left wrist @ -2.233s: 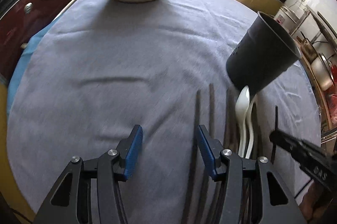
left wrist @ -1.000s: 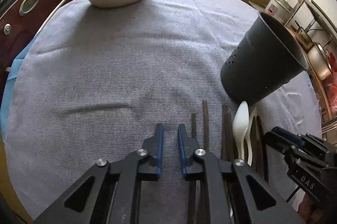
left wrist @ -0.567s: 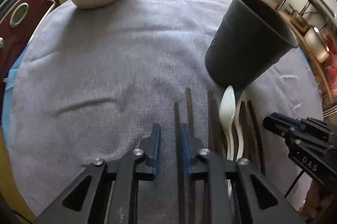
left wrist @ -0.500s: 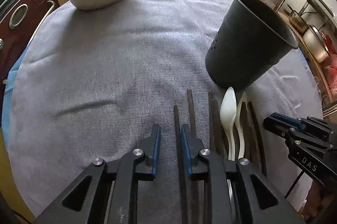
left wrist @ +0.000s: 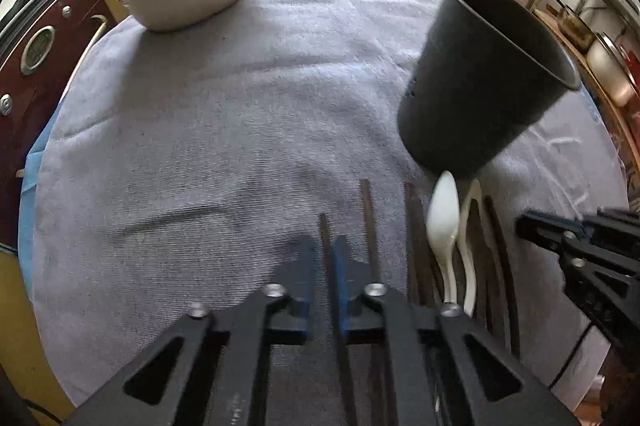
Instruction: Organize utensils
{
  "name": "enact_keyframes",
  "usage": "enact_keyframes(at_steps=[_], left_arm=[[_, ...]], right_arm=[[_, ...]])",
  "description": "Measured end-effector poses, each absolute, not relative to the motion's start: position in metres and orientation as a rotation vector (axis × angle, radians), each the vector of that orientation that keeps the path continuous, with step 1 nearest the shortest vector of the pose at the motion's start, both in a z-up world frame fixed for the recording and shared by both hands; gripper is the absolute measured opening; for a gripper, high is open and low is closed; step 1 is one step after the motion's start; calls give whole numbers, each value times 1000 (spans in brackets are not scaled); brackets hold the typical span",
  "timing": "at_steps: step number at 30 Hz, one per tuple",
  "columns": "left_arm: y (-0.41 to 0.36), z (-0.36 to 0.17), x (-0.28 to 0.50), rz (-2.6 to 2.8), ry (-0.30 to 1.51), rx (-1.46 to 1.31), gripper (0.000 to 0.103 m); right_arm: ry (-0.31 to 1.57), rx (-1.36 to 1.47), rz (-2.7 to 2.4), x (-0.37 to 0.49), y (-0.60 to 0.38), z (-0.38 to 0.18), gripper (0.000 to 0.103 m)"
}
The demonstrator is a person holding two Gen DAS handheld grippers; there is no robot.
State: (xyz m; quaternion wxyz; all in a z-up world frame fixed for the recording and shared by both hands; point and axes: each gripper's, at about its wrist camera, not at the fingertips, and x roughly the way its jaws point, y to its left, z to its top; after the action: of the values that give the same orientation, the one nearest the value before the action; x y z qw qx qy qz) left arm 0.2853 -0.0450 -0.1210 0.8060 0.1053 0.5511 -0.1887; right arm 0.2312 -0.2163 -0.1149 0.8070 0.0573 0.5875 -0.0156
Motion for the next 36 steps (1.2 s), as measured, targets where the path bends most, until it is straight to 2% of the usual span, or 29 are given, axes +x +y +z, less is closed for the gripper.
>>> enact_keyframes(at_steps=[3,8,9,11,12,13,15,23,28,29,30,36], left_arm=[[-34,-121,281,-389,1170,172,5],[-15,-104,265,-373,1115,110,5],[-11,-98,263,-378,1096,91,5],[-3,-83,254,-391,1057,60,5],[0,-74,249,-396,1036,48,4],[3,-66,243,-400,1012,38,4],[9,-51,232,-409,970,18,4],[22,-17,204,-421,831,-15,4],[30,-4,189,-409,782,-29,4],[32,-1,187,-408,773,-35,4],[35,1,183,-409,764,-40,4],[42,18,168,-423,723,-41,4]], right_arm=[[1233,261,23,222,-229,-110,0],[1203,326,45,211,-236,-100,0],[1205,356,64,212,-238,-101,4],[1197,422,75,214,-242,-95,4],[1196,437,71,216,-243,-94,6],[1199,450,74,219,-243,-91,17],[1205,435,80,228,-242,-87,24],[1248,261,-9,259,-199,-126,24],[1243,160,-47,269,-174,-127,22],[1242,141,-53,269,-170,-127,20],[1240,107,-67,269,-166,-127,8],[1177,220,-36,249,-176,-117,6]])
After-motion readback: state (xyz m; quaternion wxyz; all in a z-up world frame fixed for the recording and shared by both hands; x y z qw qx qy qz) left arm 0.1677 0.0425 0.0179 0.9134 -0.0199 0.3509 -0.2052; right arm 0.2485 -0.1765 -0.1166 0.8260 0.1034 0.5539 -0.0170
